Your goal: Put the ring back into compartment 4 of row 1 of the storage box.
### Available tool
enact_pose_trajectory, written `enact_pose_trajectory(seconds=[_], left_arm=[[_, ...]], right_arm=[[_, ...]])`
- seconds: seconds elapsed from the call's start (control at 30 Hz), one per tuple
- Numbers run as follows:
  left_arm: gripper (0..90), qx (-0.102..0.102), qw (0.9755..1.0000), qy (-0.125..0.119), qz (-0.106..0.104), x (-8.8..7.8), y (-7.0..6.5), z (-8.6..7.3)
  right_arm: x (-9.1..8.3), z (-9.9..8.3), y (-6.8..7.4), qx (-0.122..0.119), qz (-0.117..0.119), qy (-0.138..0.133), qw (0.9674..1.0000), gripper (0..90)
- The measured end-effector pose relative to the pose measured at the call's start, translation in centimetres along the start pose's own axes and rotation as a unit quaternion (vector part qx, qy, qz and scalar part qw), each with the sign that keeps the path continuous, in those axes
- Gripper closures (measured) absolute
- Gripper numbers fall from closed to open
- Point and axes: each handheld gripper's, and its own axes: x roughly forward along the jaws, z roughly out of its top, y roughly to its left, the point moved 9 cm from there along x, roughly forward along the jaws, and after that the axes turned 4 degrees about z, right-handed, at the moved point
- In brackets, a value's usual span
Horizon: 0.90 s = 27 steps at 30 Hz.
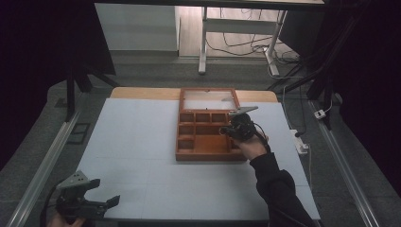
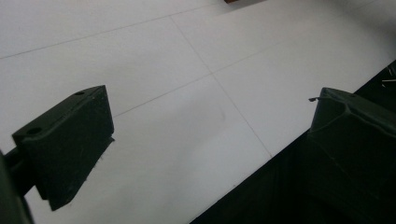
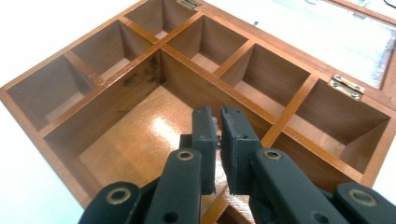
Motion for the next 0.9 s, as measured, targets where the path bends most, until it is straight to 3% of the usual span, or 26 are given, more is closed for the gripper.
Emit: enact_pose_trajectory(seconds=[0.47,0.9], left_arm=[[0.0,0.023,0.9996,-0.018,0.003,0.3,0.2,0.8],[0.2,0.014,0.9996,-0.017,-0.016,0.5,0.1,0.8]], right_arm=[[0.3,0.4,-1.7,0.011,-0.007,-0.003,0.9999,84.4],[0.3,0.8,-3.8,0.027,-0.019,-0.010,0.9994,84.4]])
